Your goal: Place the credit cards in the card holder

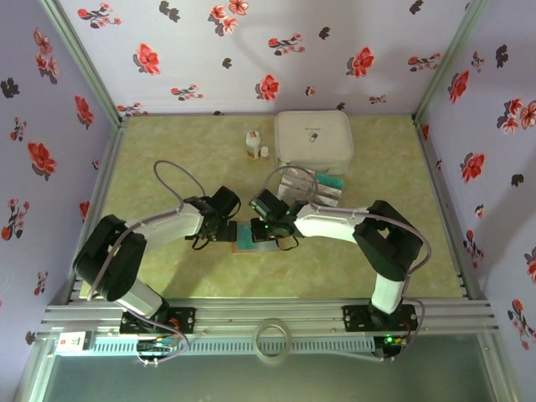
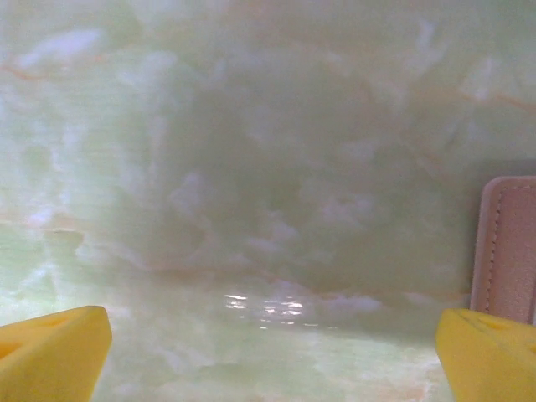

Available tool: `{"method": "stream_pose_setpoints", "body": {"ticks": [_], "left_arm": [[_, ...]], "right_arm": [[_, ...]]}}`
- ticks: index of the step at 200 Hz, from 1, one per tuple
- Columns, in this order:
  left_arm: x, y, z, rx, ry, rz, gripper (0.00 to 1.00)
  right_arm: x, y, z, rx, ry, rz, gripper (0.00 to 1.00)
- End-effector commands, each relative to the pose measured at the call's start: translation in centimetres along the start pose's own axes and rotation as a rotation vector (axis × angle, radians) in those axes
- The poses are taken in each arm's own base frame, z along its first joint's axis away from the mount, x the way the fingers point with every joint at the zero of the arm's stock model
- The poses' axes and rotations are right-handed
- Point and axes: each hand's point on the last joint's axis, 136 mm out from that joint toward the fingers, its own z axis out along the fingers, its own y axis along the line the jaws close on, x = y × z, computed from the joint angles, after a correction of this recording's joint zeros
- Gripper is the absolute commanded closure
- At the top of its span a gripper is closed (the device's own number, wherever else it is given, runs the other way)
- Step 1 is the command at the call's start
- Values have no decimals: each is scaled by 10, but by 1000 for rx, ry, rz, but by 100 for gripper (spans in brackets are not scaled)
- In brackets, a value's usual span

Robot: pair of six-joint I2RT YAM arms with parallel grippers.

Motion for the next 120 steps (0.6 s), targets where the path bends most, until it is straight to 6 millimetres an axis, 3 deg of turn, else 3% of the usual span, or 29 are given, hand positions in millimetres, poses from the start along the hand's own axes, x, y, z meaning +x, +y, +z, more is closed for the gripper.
{"method": "stream_pose_setpoints", "body": {"ticks": [1, 31, 70, 120], "left_arm": [[2, 12, -9, 2, -2, -31, 0], [2, 17, -13, 6, -11, -42, 0], [1, 15, -19, 37, -25, -45, 0], [-7, 0, -34, 121, -57, -68, 0]], "right_arm": [[3, -12, -5, 32, -14, 1, 98], [4, -14, -9, 25, -22, 7, 98], [-8, -22, -27, 15, -68, 29, 97], [-29, -45, -43, -43, -100, 99, 85]]}}
